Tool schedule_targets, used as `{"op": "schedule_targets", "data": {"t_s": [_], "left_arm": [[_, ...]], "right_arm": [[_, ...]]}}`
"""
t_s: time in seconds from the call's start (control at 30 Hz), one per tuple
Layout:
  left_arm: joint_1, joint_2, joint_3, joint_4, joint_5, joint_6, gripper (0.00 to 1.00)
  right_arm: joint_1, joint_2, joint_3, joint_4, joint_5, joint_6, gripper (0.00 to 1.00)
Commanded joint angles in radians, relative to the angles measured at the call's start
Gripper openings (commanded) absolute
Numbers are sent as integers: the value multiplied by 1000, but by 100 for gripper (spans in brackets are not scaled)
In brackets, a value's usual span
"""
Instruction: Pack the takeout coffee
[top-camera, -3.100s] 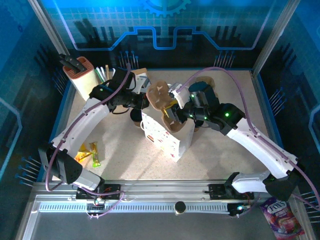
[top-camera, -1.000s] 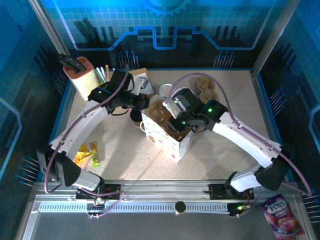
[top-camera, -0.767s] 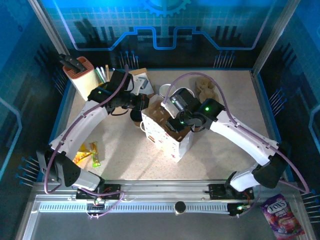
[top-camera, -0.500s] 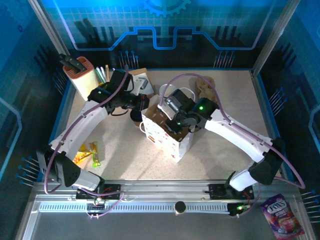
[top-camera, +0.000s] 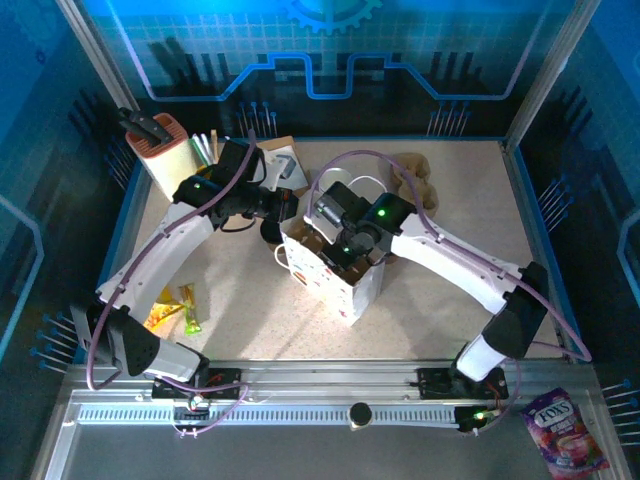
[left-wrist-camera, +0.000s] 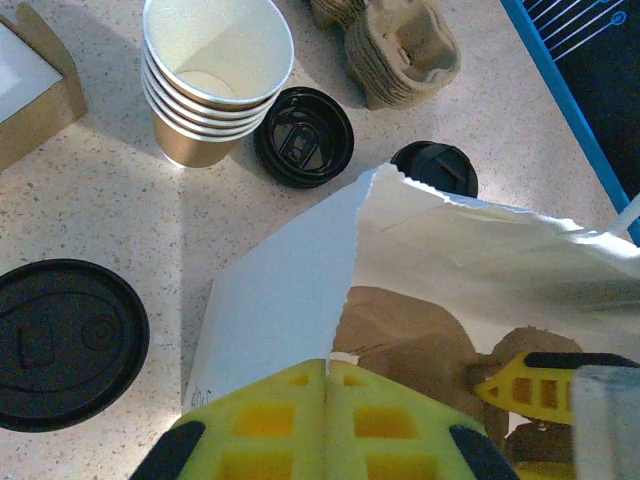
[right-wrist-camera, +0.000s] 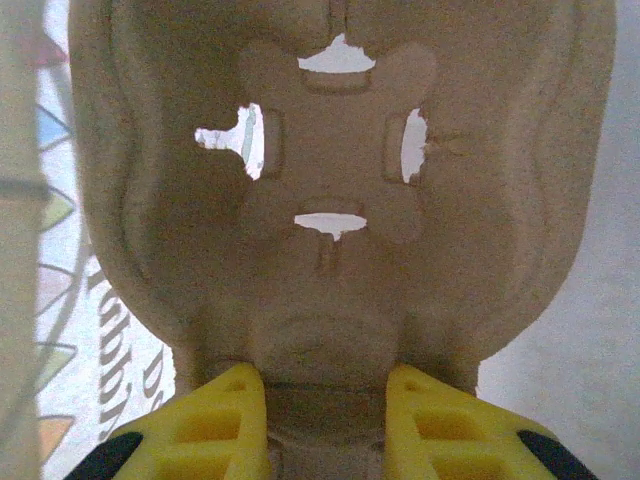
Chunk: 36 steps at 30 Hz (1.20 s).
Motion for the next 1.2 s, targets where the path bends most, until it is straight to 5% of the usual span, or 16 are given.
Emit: {"op": "schedule_targets", "data": {"t_s": [0.0,1.17], "left_arm": [[5,-27,2,-10,37,25,0],[5,-28,-7,-10,36,31,0]], "right_arm": [[13,23,34,-32,-24,2,25],[13,139,-120,91,-59,19,29]]}}
